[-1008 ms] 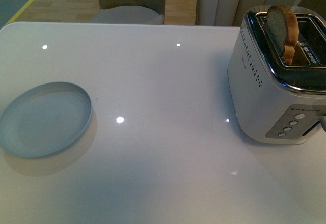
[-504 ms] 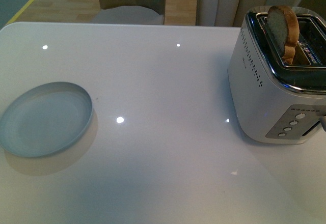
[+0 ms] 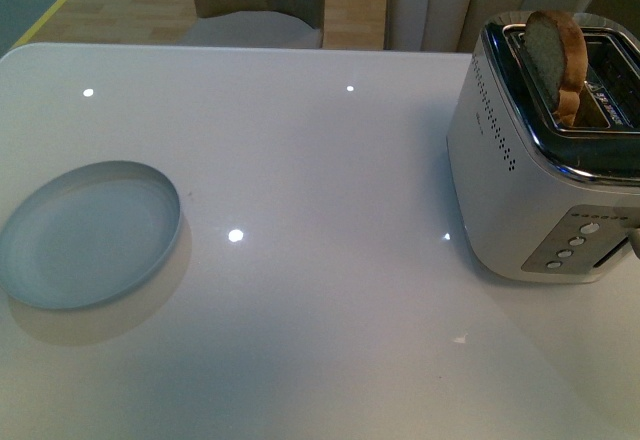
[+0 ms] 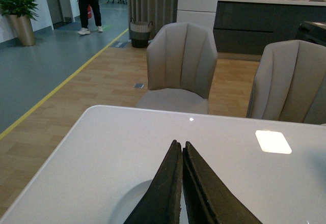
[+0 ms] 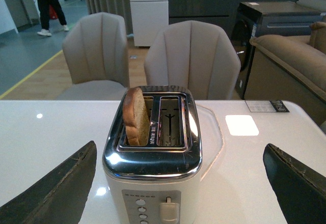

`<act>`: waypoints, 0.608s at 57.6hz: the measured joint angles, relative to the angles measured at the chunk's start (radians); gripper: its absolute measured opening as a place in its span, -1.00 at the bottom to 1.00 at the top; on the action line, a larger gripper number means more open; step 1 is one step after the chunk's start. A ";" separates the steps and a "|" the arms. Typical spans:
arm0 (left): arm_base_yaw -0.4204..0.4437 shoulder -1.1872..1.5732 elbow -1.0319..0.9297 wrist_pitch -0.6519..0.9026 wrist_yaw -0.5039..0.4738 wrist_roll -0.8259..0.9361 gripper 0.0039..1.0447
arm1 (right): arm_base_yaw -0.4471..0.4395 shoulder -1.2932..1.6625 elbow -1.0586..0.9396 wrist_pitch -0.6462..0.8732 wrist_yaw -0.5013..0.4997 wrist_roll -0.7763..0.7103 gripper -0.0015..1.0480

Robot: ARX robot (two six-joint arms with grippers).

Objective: Left arm holds plate, right arm toasts bread

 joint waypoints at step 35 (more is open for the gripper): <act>0.000 -0.289 -0.007 -0.274 0.000 0.000 -0.95 | 0.000 0.000 0.000 0.000 0.000 0.000 0.83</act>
